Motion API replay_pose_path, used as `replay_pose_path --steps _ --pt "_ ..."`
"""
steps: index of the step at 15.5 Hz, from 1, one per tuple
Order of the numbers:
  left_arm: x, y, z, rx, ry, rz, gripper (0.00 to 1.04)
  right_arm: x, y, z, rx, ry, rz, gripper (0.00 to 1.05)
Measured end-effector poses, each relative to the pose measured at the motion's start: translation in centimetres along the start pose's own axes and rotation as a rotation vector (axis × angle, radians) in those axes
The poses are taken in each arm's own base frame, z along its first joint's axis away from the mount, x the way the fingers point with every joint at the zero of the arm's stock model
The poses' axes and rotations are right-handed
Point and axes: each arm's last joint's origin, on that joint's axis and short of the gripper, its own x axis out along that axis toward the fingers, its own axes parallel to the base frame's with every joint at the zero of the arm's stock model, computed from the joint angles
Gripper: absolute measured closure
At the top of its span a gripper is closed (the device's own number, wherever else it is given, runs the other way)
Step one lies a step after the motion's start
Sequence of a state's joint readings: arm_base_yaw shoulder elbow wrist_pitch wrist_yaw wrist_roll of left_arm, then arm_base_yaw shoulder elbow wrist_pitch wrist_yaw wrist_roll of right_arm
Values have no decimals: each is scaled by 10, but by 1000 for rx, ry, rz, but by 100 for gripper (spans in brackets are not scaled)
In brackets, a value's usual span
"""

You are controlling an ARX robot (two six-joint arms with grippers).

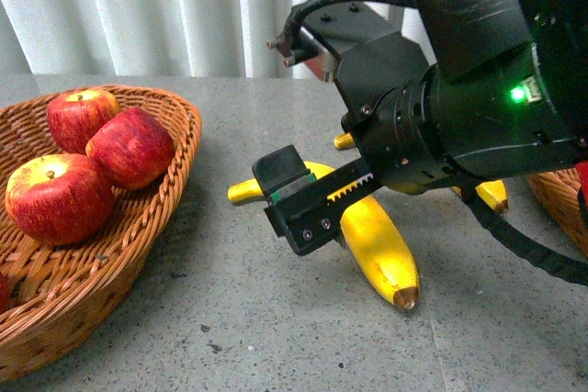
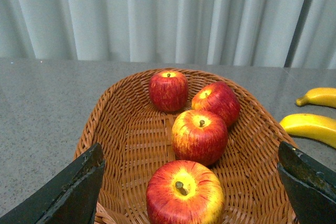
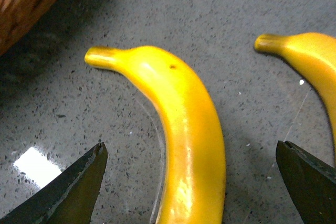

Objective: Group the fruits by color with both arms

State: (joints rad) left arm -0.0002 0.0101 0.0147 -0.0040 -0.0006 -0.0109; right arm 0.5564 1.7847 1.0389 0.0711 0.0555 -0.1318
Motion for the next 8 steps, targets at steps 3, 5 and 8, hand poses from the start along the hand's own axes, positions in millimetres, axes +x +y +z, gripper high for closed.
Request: replay_pose_path --steps 3,5,8 --pt "0 0 0 0 0 0 7 5 2 -4 3 38 14 7" --pt "0 0 0 0 0 0 7 13 6 -6 -3 58 20 7" --pt "0 0 0 0 0 0 7 27 13 -14 -13 104 19 7"
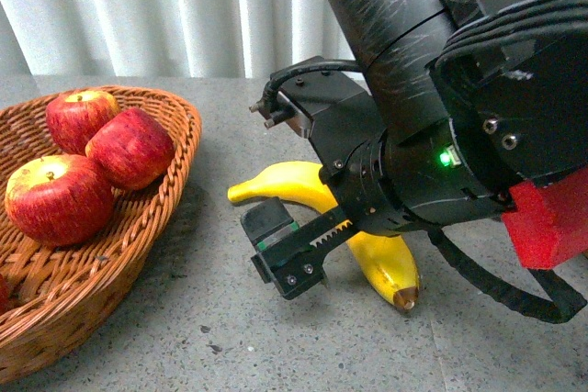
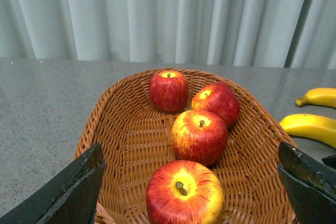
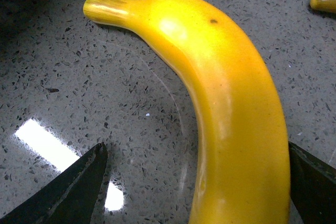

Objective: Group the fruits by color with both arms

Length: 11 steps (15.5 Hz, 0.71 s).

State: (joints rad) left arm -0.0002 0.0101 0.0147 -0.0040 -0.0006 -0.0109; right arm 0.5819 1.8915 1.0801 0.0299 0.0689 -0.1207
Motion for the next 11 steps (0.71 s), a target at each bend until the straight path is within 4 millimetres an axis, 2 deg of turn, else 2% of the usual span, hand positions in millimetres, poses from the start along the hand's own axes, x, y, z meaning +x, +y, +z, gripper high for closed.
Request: replay_pose_path --steps 1,2,3,4,8,11 --pt "0 0 0 0 0 0 7 10 -1 2 9 9 -22 7" --pt "0 0 0 0 0 0 7 12 -3 1 27 6 -31 13" --pt "0 0 0 0 0 0 7 13 -3 0 27 3 -34 46" --pt "0 0 0 0 0 0 7 13 -10 0 43 -5 -40 68" --pt "0 0 0 0 0 0 7 -11 -42 19 159 -153 -47 69" --pt "0 0 0 0 0 -1 7 -46 -74 37 255 -346 -33 69"
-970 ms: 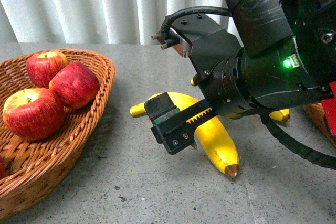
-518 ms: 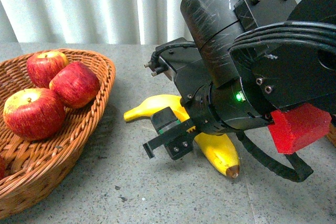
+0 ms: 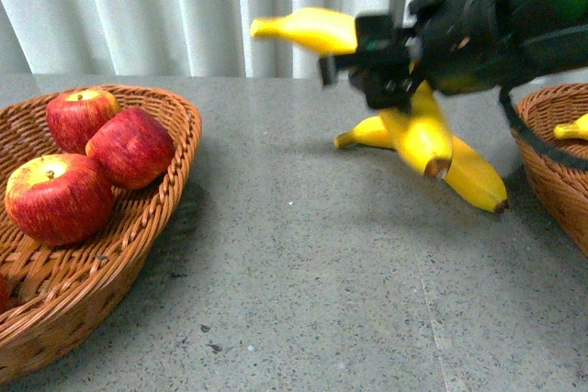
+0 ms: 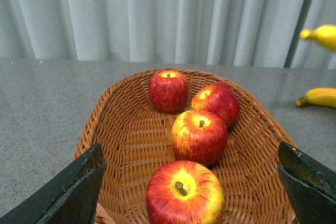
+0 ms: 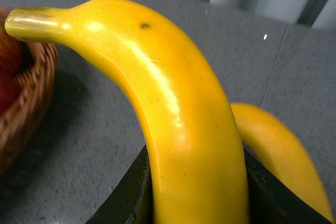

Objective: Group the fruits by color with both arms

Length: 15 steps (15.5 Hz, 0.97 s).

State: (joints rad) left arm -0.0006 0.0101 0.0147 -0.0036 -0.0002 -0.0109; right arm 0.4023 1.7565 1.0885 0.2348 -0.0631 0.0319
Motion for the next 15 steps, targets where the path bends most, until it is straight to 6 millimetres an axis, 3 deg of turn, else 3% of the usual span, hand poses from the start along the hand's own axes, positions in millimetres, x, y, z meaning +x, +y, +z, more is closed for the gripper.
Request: replay_pose_path --steps 2,5,7,9,12,15 --pt "0 0 0 0 0 1 7 -19 -16 13 50 -88 21 69" --pt "0 0 0 0 0 0 7 -63 -69 23 119 -204 -48 69" --pt "0 0 0 0 0 1 7 -88 -112 9 130 -187 -195 69" --pt "0 0 0 0 0 0 7 -146 -170 -39 -46 -107 -468 69" --pt "0 0 0 0 0 0 7 -154 -177 -71 -62 2 -464 69" --pt "0 0 0 0 0 0 7 -154 -176 -73 -86 11 -451 63"
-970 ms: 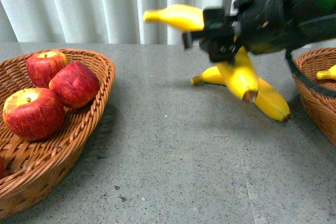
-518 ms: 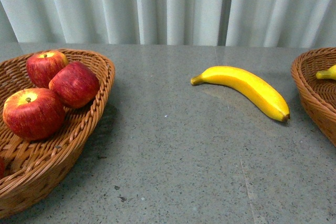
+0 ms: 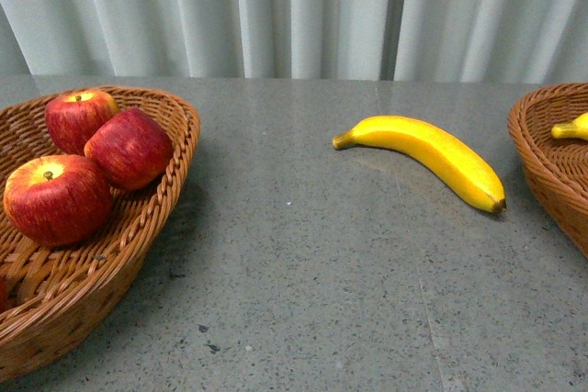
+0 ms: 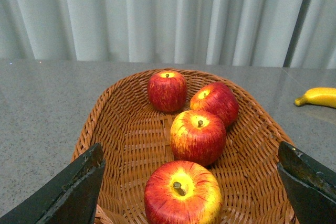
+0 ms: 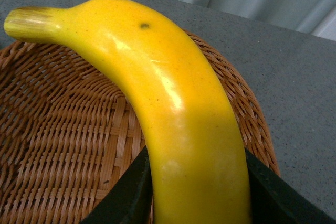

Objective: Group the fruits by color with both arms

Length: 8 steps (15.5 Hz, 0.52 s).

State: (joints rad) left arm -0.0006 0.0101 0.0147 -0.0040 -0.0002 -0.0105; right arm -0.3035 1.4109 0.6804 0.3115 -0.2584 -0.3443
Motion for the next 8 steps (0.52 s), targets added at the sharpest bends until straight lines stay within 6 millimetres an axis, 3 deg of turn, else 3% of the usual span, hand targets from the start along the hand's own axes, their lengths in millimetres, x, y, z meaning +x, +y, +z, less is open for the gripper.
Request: replay_pose_path --steps 2,4,6,8 --pt "0 0 0 0 0 1 7 -1 0 1 -9 -8 3 53" --pt "0 0 0 0 0 0 7 -4 4 9 -23 -39 3 29" --pt "0 0 0 0 0 0 7 -6 14 30 -37 -87 20 6" --pt "0 0 0 0 0 1 7 -3 32 68 -53 -169 47 7"
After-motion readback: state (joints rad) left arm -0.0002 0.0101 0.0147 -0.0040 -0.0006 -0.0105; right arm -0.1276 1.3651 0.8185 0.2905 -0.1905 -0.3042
